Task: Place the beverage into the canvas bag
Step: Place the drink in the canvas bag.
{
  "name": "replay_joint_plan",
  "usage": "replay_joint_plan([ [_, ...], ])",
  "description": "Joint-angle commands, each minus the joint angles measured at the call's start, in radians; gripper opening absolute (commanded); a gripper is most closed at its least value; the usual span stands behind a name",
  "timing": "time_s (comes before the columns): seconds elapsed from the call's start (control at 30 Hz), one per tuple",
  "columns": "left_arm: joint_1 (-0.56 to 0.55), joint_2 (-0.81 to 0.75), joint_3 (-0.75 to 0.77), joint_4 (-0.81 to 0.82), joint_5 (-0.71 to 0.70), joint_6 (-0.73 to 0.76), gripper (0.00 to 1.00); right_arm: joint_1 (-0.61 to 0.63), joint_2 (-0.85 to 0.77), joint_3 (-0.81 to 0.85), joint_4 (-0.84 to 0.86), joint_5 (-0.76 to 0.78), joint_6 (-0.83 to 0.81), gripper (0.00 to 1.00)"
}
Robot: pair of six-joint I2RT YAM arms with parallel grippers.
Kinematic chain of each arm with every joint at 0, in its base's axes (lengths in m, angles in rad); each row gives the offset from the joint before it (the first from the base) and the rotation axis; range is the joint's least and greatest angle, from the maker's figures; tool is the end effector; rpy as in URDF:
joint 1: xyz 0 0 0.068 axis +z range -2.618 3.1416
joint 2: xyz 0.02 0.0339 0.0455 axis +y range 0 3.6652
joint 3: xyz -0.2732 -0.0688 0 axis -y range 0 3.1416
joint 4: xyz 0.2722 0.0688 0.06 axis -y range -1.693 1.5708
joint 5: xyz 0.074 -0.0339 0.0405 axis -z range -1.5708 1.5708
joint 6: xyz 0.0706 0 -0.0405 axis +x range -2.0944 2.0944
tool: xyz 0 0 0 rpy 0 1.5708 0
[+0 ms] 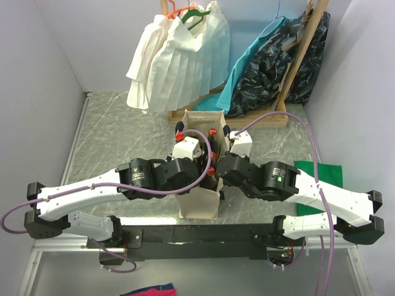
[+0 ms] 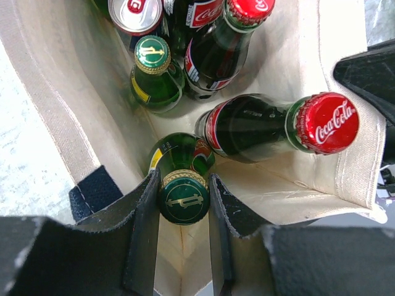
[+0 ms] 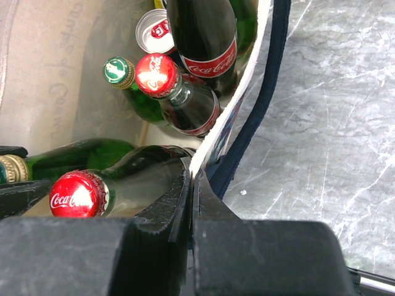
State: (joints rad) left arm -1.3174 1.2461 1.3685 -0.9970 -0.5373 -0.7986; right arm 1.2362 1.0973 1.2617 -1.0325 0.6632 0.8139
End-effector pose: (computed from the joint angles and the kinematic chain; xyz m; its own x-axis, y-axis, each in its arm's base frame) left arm 0.1057 -0.2640 0.3619 -0.6710 0.1363 -0.7288 0.3850 0.9041 -0.1854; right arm 0.1192 0.2104 0.3615 -0.6182 -0.0336 -0.7853 -0.2392 0.9597 0.1472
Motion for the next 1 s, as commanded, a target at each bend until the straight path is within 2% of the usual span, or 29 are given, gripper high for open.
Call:
replay_joint_plan([
  [0.0,-0.008,-0.034,0.017,0.093,-0.027,-0.025,0.01,-0.012,-0.025,-0.004,0.051,0.035,0.001,0.0],
  [0.97,-0.003,-0.037,-0.082,0.109,-0.033,-0.102,0.01,-0.012,-0.034,-0.012,0.051,0.033,-0.013,0.0],
])
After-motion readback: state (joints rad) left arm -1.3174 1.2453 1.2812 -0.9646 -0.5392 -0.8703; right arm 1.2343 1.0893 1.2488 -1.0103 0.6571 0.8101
